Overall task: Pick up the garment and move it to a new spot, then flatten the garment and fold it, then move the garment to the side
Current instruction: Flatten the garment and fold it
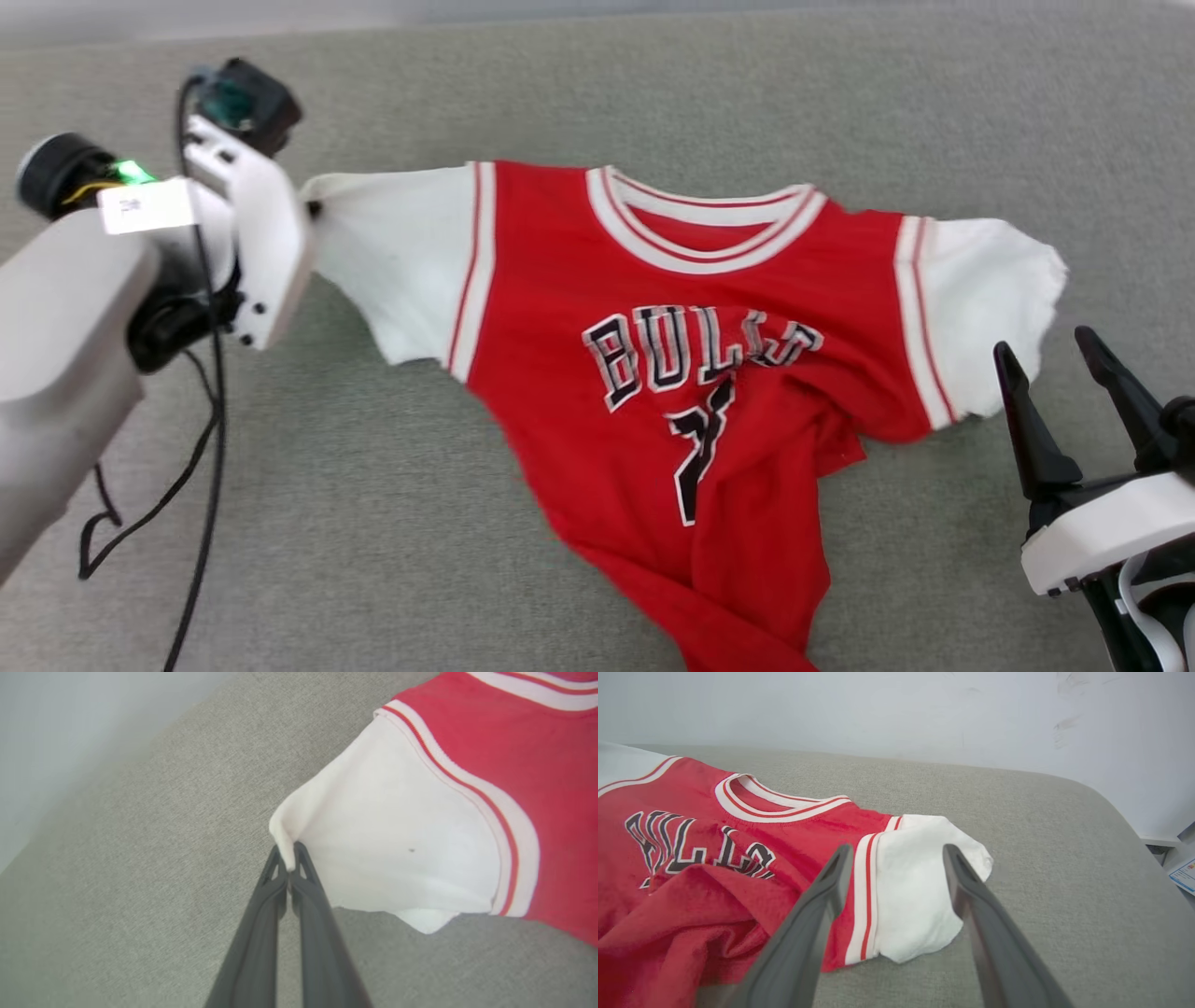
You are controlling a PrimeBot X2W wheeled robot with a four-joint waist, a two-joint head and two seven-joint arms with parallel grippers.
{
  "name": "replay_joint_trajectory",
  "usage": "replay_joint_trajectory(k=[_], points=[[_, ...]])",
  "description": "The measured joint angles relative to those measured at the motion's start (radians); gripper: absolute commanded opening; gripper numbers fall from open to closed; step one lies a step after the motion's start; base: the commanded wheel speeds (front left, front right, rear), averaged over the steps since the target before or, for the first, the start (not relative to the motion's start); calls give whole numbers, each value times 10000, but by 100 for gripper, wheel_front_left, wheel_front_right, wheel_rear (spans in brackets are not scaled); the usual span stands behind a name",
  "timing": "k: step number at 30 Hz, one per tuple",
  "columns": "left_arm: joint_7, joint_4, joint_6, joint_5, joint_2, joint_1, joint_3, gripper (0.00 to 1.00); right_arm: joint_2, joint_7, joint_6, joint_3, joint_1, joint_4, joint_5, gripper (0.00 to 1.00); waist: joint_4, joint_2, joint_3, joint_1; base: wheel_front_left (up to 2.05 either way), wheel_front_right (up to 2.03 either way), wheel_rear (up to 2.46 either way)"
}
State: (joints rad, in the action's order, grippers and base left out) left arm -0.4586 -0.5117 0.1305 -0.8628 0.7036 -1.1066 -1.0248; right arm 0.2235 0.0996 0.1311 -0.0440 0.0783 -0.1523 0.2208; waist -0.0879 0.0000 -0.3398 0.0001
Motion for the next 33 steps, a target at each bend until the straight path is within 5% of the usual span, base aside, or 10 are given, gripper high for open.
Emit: replay_joint_trajectory(k=[8, 19, 20, 21, 28, 33], points=[[219, -690, -261, -537, 748, 1098, 157, 0, 0, 67, 2, 81, -61, 54, 75, 100, 346, 0, 250, -1, 0, 0, 0], [608, -2297, -339, -1358, 458, 2133, 334, 0, 132, 88, 0, 182, -46, 198, 163, 100, 93, 0, 131, -1, 0, 0, 0], [779, -2412, -347, -1323, 412, 2137, 334, 60, 140, 107, 0, 178, -47, 213, 174, 100, 85, 0, 153, -2, 0, 0, 0], [993, -2495, -374, -1223, 362, 2135, 330, 100, 146, 109, 0, 167, -49, 230, 178, 100, 83, 0, 186, -1, 0, 0, 0], [1264, -2656, -249, -1016, 255, 1517, 322, 100, 205, 199, 0, 79, -128, 267, 211, 100, 214, 0, 535, -1, 0, 0, 0], [-109, -2326, -96, -1340, 550, 924, 184, 100, 261, 284, 2, 123, -185, 234, 240, 100, 302, 0, 616, -2, 0, 0, 0]])
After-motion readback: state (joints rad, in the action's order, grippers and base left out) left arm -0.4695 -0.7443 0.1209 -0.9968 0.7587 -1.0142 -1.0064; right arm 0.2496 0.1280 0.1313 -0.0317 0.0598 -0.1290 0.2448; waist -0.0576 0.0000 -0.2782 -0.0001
